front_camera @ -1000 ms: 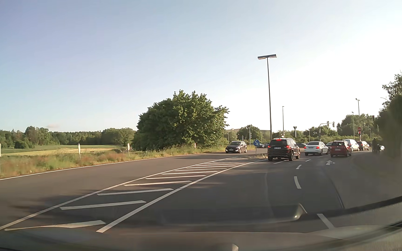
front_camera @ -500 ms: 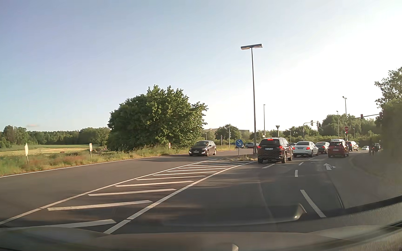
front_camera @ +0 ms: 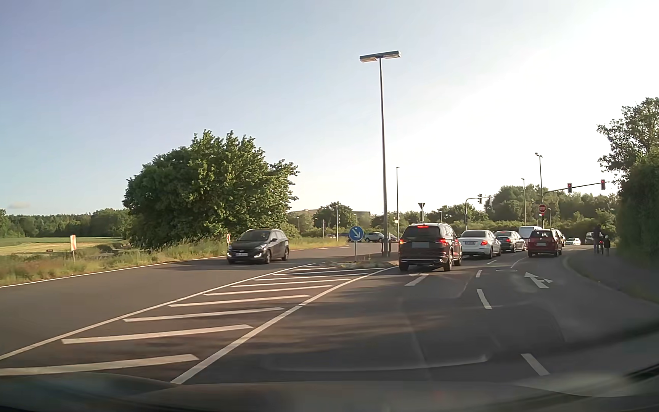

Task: Follow the waypoints while adhering to traffic rules and regulations

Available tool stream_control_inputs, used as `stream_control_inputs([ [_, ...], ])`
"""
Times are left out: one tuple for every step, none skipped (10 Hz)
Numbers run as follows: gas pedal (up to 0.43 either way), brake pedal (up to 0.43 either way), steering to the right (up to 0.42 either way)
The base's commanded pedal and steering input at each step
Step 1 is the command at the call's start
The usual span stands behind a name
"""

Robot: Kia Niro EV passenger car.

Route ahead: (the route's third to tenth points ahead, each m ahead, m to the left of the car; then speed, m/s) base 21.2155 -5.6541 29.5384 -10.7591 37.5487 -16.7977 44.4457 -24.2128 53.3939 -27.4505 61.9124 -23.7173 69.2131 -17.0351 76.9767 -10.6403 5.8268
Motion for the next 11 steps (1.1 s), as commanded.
stream_control_inputs([
  [0.000, 0.207, 0.105],
  [0.000, 0.220, 0.098],
  [0.000, 0.226, 0.093],
  [0.000, 0.226, 0.091],
  [0.000, 0.226, 0.087],
  [0.000, 0.226, 0.085],
  [0.000, 0.226, 0.084],
  [0.000, 0.220, 0.084],
  [0.000, 0.213, 0.084],
  [0.000, 0.183, 0.084],
  [0.000, 0.159, 0.084],
])
